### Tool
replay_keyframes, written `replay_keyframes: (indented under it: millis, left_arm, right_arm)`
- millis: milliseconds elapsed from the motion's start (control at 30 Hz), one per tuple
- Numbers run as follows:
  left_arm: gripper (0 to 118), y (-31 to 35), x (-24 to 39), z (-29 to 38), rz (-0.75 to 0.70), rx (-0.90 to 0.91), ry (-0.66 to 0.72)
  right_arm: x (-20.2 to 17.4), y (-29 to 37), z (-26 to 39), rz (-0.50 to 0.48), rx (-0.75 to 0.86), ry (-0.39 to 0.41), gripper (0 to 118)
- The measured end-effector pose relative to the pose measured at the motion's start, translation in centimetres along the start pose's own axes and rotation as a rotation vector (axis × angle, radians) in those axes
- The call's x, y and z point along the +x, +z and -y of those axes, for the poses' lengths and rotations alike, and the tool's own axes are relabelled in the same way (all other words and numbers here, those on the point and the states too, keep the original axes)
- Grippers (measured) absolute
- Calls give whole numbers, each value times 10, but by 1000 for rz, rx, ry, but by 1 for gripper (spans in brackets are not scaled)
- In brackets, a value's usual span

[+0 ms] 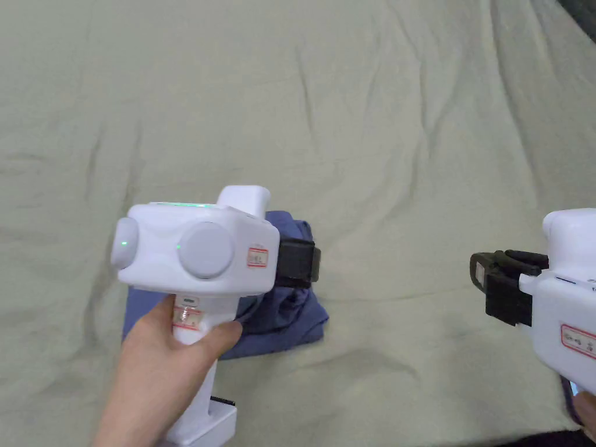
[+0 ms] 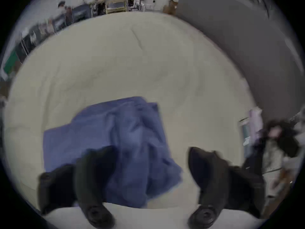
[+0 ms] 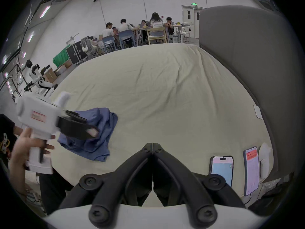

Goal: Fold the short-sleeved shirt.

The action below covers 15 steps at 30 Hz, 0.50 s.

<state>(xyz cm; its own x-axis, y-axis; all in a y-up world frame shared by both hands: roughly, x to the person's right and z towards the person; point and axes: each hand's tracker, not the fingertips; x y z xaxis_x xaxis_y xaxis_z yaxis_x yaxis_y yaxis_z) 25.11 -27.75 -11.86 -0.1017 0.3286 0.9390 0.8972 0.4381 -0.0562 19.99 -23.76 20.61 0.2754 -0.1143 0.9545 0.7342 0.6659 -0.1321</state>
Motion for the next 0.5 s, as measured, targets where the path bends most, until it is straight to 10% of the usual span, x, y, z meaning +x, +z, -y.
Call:
replay_keyframes:
  millis: [133,267,367,500]
  left_arm:
    - [107,73,-32,2,-218,216,5]
    - [104,45,-59,-5,-298,67,31]
    - [0,-4,-37,3,-230,38,-17]
    - [0,-63,14,26,-231,-67,-147]
  right_arm:
    - [-4,0,-1,-10,6,-3,2]
    - [-12,-1,0,-22,6,10,2]
    - [-14,0,2,-19,-3,15,2]
    - [-9,-2,7,11,-28,10,2]
